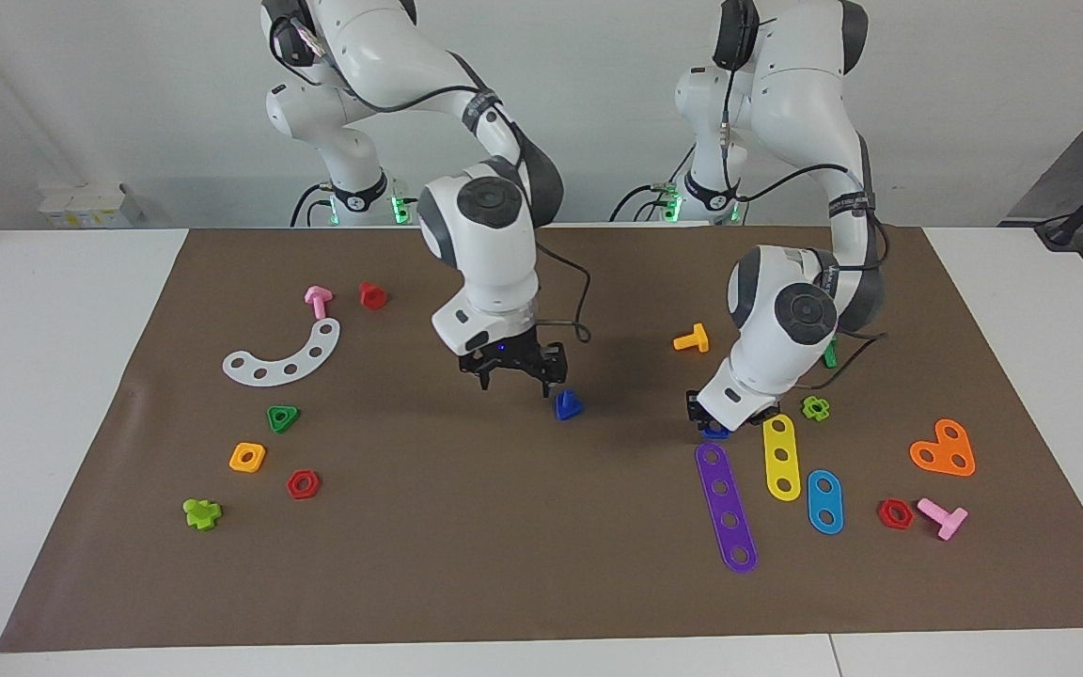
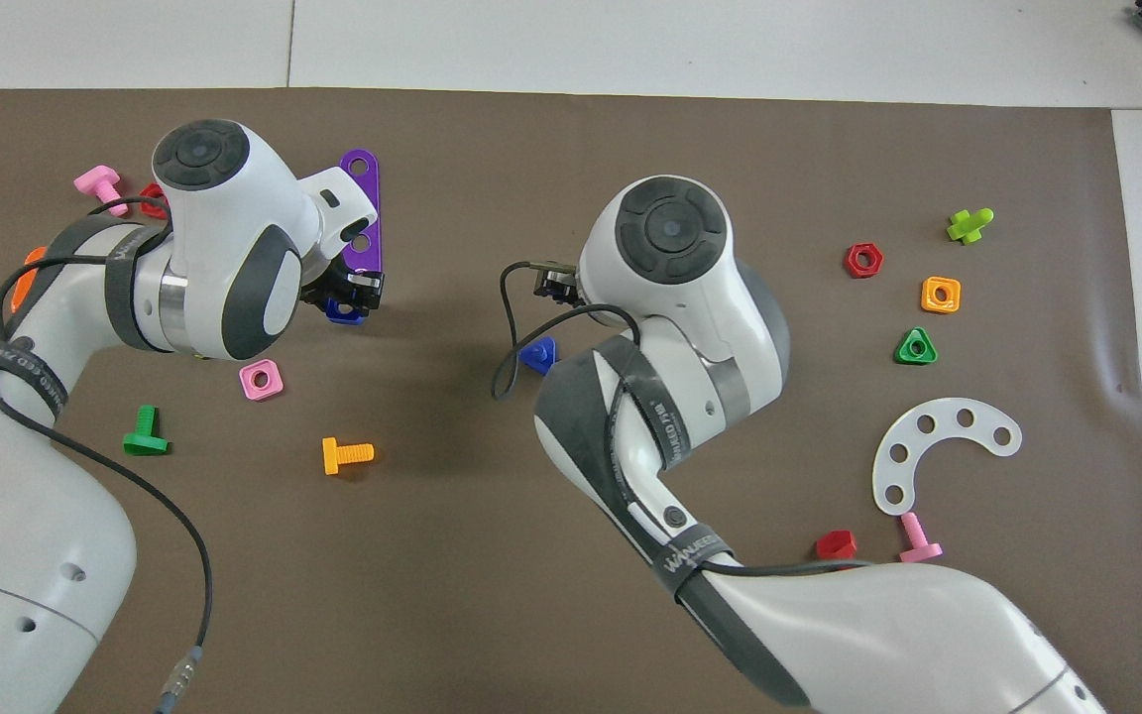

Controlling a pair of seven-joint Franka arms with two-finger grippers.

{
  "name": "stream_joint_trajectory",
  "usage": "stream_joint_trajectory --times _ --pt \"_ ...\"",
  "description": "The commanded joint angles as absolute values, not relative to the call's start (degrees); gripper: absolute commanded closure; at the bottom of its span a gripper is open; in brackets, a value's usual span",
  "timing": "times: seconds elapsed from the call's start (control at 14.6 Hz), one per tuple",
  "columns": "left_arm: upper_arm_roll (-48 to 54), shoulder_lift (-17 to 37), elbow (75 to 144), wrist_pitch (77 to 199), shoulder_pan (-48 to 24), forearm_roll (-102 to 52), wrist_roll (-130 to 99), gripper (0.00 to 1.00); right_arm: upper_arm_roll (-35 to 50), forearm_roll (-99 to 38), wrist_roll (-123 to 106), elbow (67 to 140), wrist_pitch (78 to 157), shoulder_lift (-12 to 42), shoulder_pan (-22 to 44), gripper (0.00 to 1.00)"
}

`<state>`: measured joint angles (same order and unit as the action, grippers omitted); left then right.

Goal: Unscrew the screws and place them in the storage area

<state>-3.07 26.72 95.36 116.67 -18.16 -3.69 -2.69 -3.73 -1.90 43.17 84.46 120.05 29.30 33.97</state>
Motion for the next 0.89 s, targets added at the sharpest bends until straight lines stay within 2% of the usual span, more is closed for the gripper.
stream_joint_trajectory --times 0.0,0.14,0.27,0.34,0.41,0.48,0.75,0.82 --pt "-2.99 22.94 100.45 118.21 -17.05 -4.57 0.87 0.57 -4.13 -1.93 45.53 79.01 122.49 34.80 36.12 0.00" --pt "-2.99 22.15 102.03 118.47 -16.44 -4.57 4.03 0.52 -4.04 -1.76 45.35 80.94 124.44 35.24 36.99 0.00" --pt "-2.99 21.10 103.27 118.91 -15.91 -4.57 4.39 0.37 -4.13 -1.76 44.65 83.30 125.07 35.16 37.97 0.00" --pt "-2.99 21.01 103.36 118.92 -15.91 -4.57 4.39 0.22 -4.04 -1.76 43.52 84.19 125.24 35.16 37.97 0.05" --pt "-2.99 20.74 103.36 119.00 -15.91 -4.57 4.39 0.09 -3.96 -1.84 43.16 85.16 125.68 34.98 37.97 0.14" --pt "-3.08 20.22 103.27 119.18 -15.91 -4.57 4.31 0.00 -3.87 -1.93 43.15 85.77 125.94 34.72 38.06 0.18" --pt "-3.16 15.75 102.48 117.95 -13.28 -4.66 3.08 0.00 -3.87 -2.28 41.22 87.19 127.08 34.45 37.97 0.43" --pt "-3.16 14.34 102.22 116.99 -12.49 -4.57 2.73 0.00 -3.78 -2.55 41.22 87.62 127.44 34.37 37.97 0.45"
